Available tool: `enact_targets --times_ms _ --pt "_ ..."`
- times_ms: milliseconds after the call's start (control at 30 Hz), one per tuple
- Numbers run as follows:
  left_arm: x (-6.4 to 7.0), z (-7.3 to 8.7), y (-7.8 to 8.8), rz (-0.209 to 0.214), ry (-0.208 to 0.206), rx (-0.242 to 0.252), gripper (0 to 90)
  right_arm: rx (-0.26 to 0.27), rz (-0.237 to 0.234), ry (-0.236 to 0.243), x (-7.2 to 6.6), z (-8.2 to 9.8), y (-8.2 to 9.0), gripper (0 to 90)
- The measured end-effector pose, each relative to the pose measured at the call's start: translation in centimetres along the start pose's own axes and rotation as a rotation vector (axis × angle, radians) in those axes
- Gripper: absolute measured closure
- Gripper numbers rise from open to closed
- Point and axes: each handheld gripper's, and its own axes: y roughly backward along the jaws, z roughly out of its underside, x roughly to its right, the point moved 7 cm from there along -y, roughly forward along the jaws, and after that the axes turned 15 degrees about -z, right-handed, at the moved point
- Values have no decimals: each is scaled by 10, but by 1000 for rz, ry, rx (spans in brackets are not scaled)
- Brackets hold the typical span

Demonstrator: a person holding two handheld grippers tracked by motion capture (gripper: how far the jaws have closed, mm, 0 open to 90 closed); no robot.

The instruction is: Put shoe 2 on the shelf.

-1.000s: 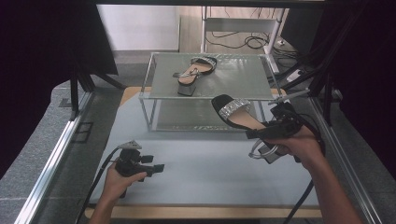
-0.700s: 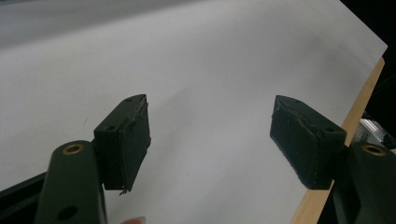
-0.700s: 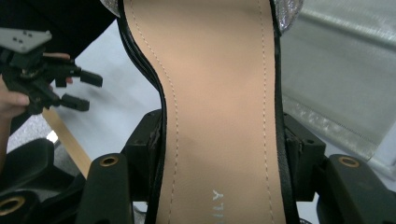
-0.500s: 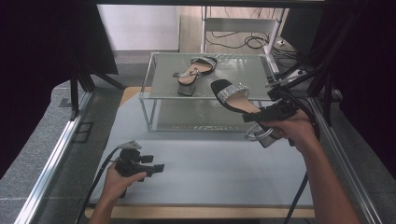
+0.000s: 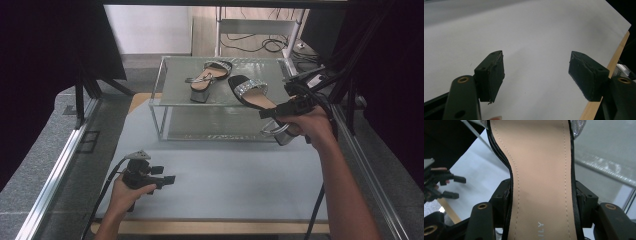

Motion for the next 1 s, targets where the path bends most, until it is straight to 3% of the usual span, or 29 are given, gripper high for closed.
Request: enact_targets --times_ms 367,1000 --pt "-2 -1 2 3 3 8 290 11 41 -51 20 -26 -1 423" --pt "0 2 2 12 0 3 290 3 89 -96 56 -61 -17 423"
